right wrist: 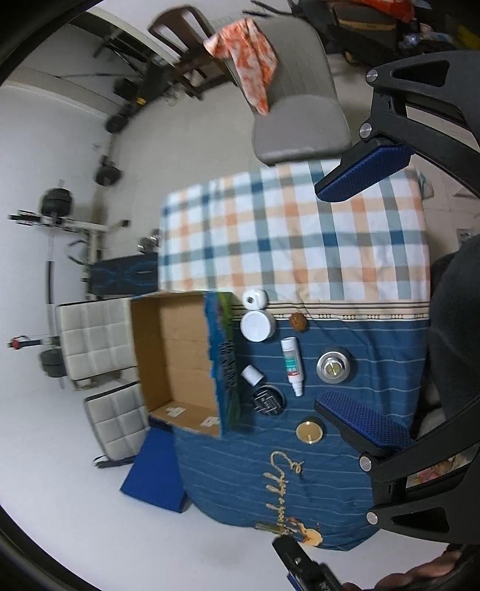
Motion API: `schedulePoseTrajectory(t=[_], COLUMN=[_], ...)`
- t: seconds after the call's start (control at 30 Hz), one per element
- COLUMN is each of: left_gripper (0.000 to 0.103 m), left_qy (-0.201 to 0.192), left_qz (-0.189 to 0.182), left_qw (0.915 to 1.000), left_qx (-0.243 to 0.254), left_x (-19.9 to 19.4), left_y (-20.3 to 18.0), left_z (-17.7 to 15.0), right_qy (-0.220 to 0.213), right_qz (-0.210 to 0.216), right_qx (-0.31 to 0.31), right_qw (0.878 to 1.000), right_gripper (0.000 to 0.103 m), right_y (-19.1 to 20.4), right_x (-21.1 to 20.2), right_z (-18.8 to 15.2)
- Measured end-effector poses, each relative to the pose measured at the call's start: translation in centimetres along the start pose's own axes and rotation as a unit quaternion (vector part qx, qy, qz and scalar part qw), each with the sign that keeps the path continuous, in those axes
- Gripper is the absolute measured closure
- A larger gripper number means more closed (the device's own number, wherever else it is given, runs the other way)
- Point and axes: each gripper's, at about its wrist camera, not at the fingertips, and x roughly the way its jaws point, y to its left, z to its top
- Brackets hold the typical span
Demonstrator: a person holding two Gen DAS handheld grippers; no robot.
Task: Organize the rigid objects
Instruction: 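Grasp the black 'Blank ME' tin with the left tool while the right tool grasps the white jar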
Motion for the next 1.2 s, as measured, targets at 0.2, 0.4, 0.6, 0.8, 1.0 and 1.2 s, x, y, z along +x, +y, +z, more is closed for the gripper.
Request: schedulePoseTrajectory(t=[0.2,0.4,0.6,0.8,1.0,1.2], left_gripper=[0.000,0.000,0.000,0.000,0.001,0.030], left_qy=[0.069,0.123,0.194,0.240,0.272,0.274], left_qz=[0.028,0.043,0.015,-0.007,-0.022,-0.039], left_qw=[0.9972,0.9913,0.9809,0.9706,0.9613,0.9601], left_qx=[0.005,0.017,0.009,0.022,0.039,0.040], left_x=[10.2,20.2,29.4,35.5,39.0,40.5], left_y=[-0.3,-1.2,-0.6,-0.9,-2.2,-2.8], left_z=[1.7,3.0,4.4,4.6,3.8,3.4], right_qy=[0.057,0.118,0.160,0.193,0.219,0.233], right_qz=[0.025,0.038,0.040,0.043,0.059,0.062], right_qx=[-0.016,-0.016,0.021,0.056,0.086,0.088], right_qw=[0.998,0.992,0.986,0.979,0.970,0.967], right_gripper=[0.000,0.000,0.009,0.019,0.024,0.031], right_y=[1.5,3.7,5.2,5.6,5.9,5.6], right_x=[13.3,25.2,33.5,38.6,41.5,42.1], right_z=[3.0,5.6,6.6,6.3,5.8,4.9])
